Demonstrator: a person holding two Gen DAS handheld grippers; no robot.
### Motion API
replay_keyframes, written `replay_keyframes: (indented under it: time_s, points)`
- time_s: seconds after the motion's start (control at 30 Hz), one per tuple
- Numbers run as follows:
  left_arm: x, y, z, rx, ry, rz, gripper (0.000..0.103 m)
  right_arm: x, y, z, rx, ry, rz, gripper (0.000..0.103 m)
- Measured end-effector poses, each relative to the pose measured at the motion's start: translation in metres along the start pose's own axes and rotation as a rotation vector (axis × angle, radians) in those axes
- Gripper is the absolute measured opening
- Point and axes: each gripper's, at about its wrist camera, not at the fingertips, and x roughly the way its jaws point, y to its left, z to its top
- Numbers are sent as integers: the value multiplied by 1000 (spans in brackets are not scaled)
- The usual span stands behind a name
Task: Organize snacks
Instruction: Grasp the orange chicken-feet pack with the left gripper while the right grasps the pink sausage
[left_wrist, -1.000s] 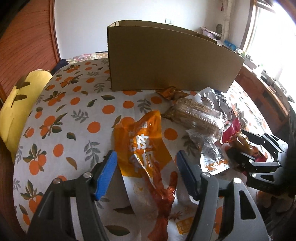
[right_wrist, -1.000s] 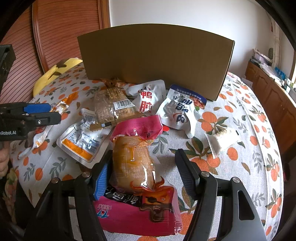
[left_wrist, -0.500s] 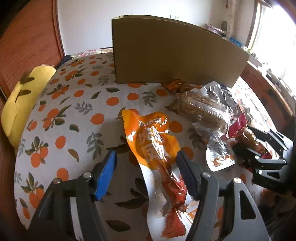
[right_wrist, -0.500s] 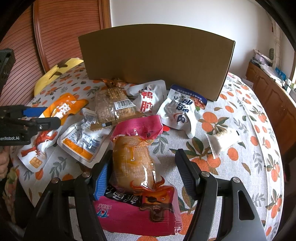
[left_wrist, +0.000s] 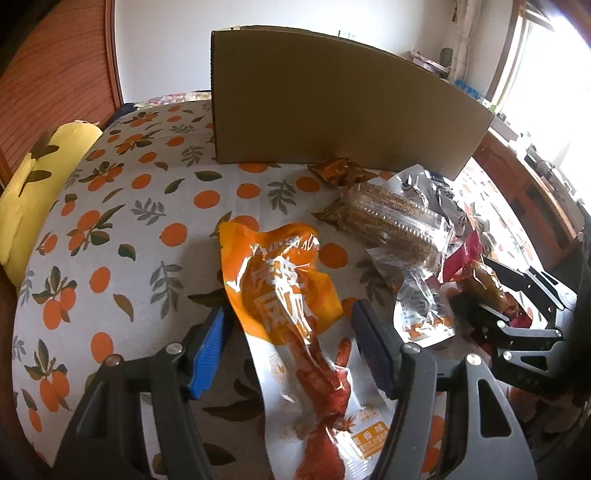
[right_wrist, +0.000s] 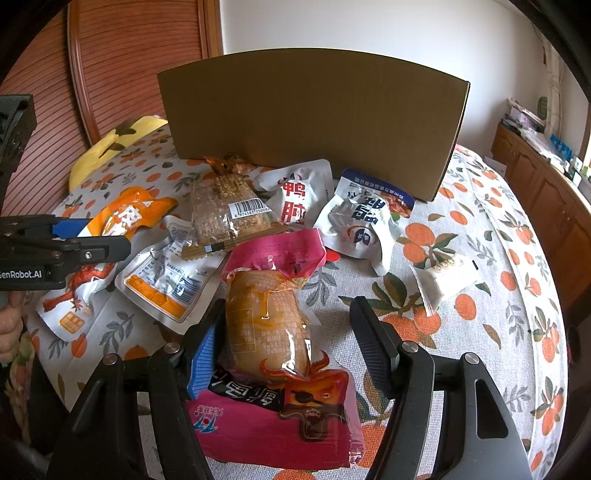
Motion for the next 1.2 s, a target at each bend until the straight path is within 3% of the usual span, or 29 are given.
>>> replay_keyframes:
  time_s: [0.37,0.47,0.5,0.57,0.67,1.2]
  points:
    - [7,-14,1,79,-10,68,67,0,0,0,0,-1,0,68]
    - [5,-16,-3,101,-9,76,62,0,0,0,-1,-1,-1,68]
    - [4,-17,-4,111,-7,73,60,0,0,0,-1,-1,-1,68]
    - [2,-20,-7,135,-3,68,48,0,0,0,-1,-1,-1,68]
    - [-3,-20,-9,136,6,48,45,0,0,0,-2,-2,-1,68]
    - [-23,-14,-12,102,-22,18,43,0,1,-1,-4,-4,-4,67]
